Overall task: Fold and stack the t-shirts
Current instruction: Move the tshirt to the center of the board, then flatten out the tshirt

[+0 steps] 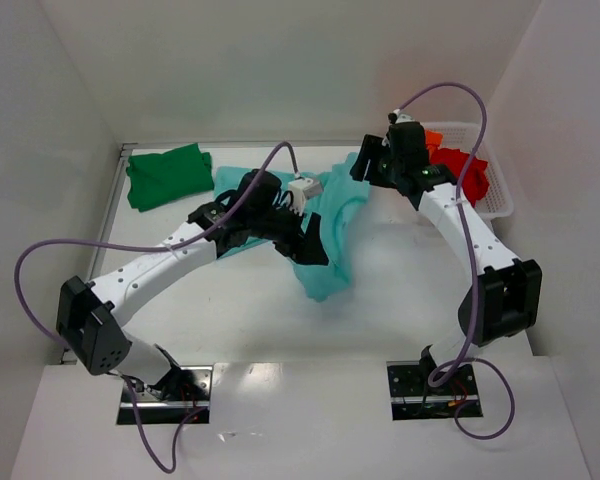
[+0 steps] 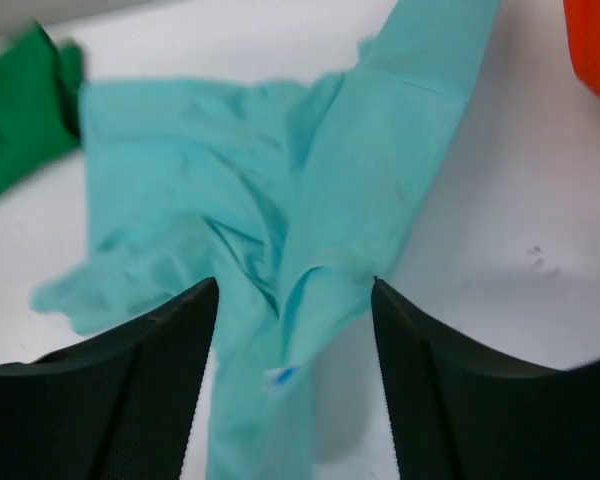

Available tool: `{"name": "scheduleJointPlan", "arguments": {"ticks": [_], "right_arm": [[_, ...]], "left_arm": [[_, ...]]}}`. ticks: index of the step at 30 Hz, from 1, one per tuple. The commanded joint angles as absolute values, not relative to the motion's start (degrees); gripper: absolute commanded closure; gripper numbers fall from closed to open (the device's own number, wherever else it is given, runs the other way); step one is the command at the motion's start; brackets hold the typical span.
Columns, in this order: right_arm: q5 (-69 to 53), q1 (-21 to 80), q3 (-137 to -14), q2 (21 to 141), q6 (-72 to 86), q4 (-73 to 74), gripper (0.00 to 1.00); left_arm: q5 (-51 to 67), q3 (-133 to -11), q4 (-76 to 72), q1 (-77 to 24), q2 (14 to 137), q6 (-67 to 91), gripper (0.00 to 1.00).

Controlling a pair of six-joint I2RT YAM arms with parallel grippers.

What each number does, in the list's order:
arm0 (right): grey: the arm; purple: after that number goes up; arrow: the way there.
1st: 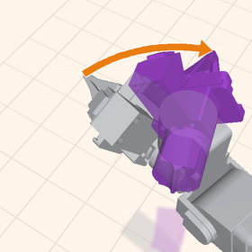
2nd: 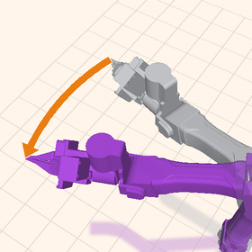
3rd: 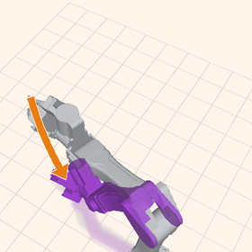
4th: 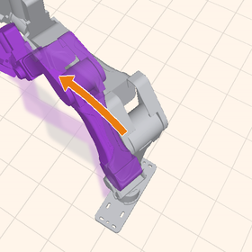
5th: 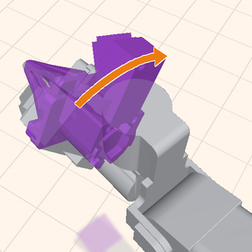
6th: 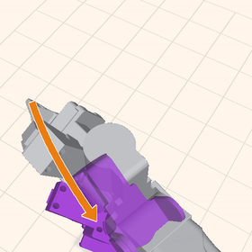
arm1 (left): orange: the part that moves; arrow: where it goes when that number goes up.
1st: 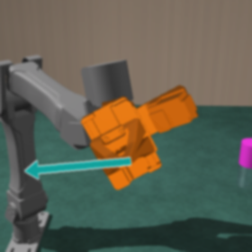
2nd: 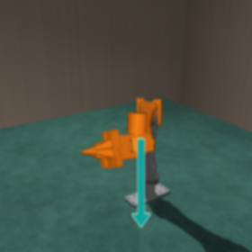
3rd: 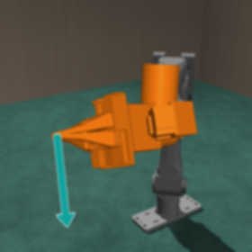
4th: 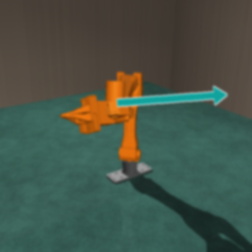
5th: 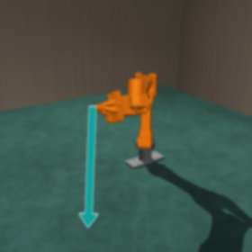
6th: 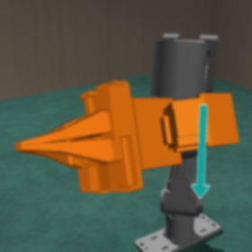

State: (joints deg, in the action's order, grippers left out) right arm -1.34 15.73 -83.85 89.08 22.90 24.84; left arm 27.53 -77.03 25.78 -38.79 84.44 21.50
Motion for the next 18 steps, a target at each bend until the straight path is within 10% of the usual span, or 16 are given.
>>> {"name": "scheduleJointPlan", "arguments": {"ticks": [1,6,18], "right_arm": [[-0.62,16.26,-83.41,86.40,20.04,23.20,0.19],[-0.62,15.73,-84.63,87.88,19.51,23.20,0.00],[-4.57,15.73,-69.71,83.41,22.49,23.91,0.00]], "left_arm": [[30.54,-76.12,20.30,-39.81,80.70,22.32,0.10],[17.27,-76.82,21.36,-38.07,77.62,21.80,0.00],[-7.74,-69.61,25.94,-17.16,78.22,33.13,0.00]]}}
